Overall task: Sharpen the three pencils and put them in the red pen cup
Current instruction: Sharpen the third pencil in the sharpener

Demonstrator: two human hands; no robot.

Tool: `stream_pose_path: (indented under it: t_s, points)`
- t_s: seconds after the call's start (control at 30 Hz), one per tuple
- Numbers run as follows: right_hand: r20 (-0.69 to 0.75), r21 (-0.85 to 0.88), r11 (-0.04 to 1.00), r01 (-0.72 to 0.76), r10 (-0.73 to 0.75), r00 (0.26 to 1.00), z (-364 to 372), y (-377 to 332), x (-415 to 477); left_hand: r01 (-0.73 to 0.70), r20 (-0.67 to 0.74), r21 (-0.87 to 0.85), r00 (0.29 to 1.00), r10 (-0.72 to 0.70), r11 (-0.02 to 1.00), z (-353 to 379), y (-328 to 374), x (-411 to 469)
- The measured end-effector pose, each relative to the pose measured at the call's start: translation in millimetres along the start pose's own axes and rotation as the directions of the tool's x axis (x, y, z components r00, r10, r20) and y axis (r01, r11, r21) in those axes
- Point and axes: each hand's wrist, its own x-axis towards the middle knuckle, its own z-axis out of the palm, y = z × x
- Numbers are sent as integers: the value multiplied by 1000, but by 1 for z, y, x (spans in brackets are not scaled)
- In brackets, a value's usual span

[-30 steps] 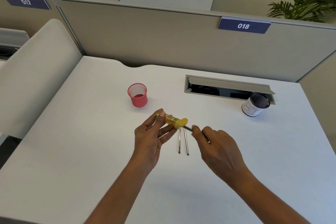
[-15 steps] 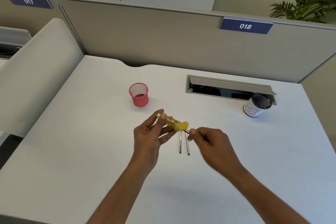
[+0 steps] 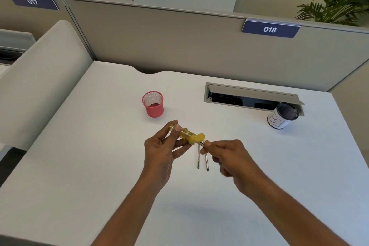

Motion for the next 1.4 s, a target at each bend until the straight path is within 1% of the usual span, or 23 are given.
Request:
stream_pose_path:
  t_s: [0.03,0.1,0.13,0.2,0.27,0.33,0.37,0.43,0.5,0.53,0.6,0.67,0.7,0.77,0.83,0.9,0.97,1.0,1.03,1.1,1.2,1.27,1.4]
  points:
    - [97,135,972,-192,180,979,-3,-5,0,0,1,12,1000,0,1000,0,0,0]
    - [191,190,934,-304,269,944,-6,-6,1,6,-4,18,1000,-6,1000,-1,-1,0]
    - [175,133,963,-236,211,962,-6,-3,0,10,-8,11,1000,-10,1000,-2,-1,0]
    - [47,-203,958,201,-196,979,0,10,-1,14,-17,-14,1000,-14,1000,-2,-1,0]
    - [113,-649,514,562,-665,738,1,26,1,18,-23,-34,1000,-18,999,-1,-1,1]
    - [300,-811,102,576,-774,558,-1,37,4,23,-29,-40,999,-24,999,-1,0,2]
    - [336,-842,-6,540,-788,515,-3,40,7,27,-30,-38,999,-28,999,0,0,2]
    - [342,-875,-95,475,-815,468,-4,39,10,37,-27,-37,999,-38,999,1,-1,2]
    - [290,-879,-42,476,-838,462,-2,39,12,40,-21,-37,999,-41,999,0,-1,2]
    - [231,-852,79,517,-830,507,1,36,10,38,-17,-36,999,-39,999,0,-1,3]
    - [48,-666,502,551,-709,704,10,27,5,28,-4,-22,1000,-28,999,-1,0,3]
    - [-48,-246,925,291,-311,949,11,13,2,14,13,4,1000,-14,1000,0,2,4]
    - [-4,-21,999,44,-45,999,9,5,2,11,21,15,1000,-11,1000,0,3,5]
    - [201,253,895,-368,324,925,2,-7,2,12,39,26,999,-13,1000,0,3,6]
    - [303,284,831,-479,396,867,-5,-10,4,21,44,22,999,-22,1000,0,2,6]
    - [267,196,909,-369,313,912,-4,-7,6,23,28,11,999,-24,1000,0,1,6]
    - [129,-17,999,-51,53,990,3,0,5,20,4,-1,1000,-20,1000,0,0,8]
    - [42,-172,973,151,-146,988,6,5,5,20,-8,-8,1000,-20,1000,0,0,9]
    - [-13,-328,882,338,-362,932,7,11,6,21,-18,-14,1000,-21,1000,0,1,10]
    - [40,-640,556,531,-665,746,5,19,8,24,-37,-25,999,-25,999,1,2,12]
    - [241,-882,10,471,-850,469,-2,32,16,21,-52,-39,998,-23,999,2,6,15]
    - [295,-907,-145,395,-888,353,-6,38,20,18,-49,-42,999,-20,999,3,8,16]
    - [348,-899,-232,372,-893,285,-7,40,26,23,-39,-47,999,-25,999,4,7,16]
